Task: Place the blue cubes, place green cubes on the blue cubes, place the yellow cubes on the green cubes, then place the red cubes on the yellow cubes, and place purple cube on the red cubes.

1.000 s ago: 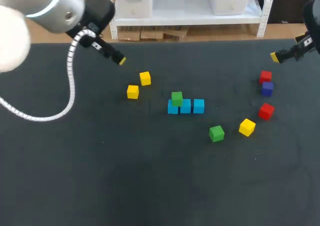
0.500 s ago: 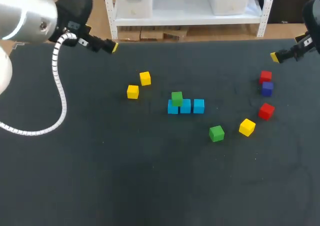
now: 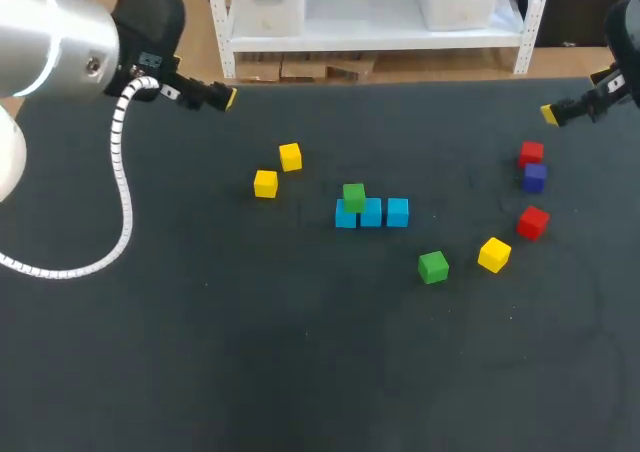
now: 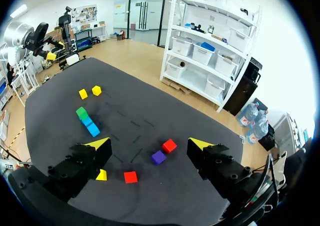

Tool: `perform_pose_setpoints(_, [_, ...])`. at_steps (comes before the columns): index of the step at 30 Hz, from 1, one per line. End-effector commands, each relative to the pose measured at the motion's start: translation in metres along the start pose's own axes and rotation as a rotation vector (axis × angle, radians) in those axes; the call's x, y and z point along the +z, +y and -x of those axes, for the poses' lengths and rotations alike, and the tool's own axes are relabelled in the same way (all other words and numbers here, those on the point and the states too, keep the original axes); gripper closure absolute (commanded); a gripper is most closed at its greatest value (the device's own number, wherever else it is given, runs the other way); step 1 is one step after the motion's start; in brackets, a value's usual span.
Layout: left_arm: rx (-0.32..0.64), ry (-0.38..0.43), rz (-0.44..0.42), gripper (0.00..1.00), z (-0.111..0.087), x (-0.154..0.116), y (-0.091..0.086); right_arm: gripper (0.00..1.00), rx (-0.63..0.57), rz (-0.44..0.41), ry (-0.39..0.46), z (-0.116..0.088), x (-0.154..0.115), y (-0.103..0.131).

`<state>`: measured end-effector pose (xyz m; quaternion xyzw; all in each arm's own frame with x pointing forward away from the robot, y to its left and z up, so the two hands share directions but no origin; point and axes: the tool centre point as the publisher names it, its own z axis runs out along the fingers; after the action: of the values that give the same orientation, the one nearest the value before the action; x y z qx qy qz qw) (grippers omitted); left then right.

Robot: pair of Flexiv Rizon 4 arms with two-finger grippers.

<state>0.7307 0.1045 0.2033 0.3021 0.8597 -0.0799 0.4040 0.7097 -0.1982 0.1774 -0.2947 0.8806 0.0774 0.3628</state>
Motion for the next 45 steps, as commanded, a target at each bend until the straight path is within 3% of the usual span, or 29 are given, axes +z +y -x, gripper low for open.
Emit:
perform_pose_setpoints(1, [0.000,-0.001,0.000,0.00,0.000,0.000,0.000,0.00,0.000,-0.010,-0.006,-0.001,0.002,0.002])
perform_pose_setpoints(6, [0.000,-0.001,0.000,0.00,0.000,0.000,0.000,0.00,-0.129,0.043,0.023,0.029,-0.001,0.024])
perform_pose_setpoints(11, [0.000,-0.001,0.000,0.00,0.000,0.000,0.000,0.00,-0.231,0.116,0.072,0.044,0.010,0.059])
perform_pose_setpoints(12, [0.000,-0.001,0.000,0.00,0.000,0.000,0.000,0.00,-0.297,0.167,0.094,0.042,0.019,0.089])
perform_pose_setpoints(22, [0.000,-0.001,0.000,0.00,0.000,0.000,0.000,0.00,-0.556,0.320,0.241,0.005,0.022,0.160])
perform_pose_setpoints(24, [0.000,-0.001,0.000,0.00,0.000,0.000,0.000,0.00,-0.630,0.348,0.311,-0.007,0.022,0.172])
perform_pose_setpoints(29, [0.000,-0.001,0.000,0.00,0.000,0.000,0.000,0.00,-0.682,0.399,0.399,-0.034,0.025,0.175])
perform_pose_setpoints(37, [0.000,-0.001,0.000,0.00,0.000,0.000,0.000,0.00,-0.813,0.463,0.466,-0.061,0.039,0.182])
perform_pose_setpoints(45, [0.000,-0.001,0.000,0.00,0.000,0.000,0.000,0.00,-0.937,0.528,0.458,-0.078,0.063,0.212])
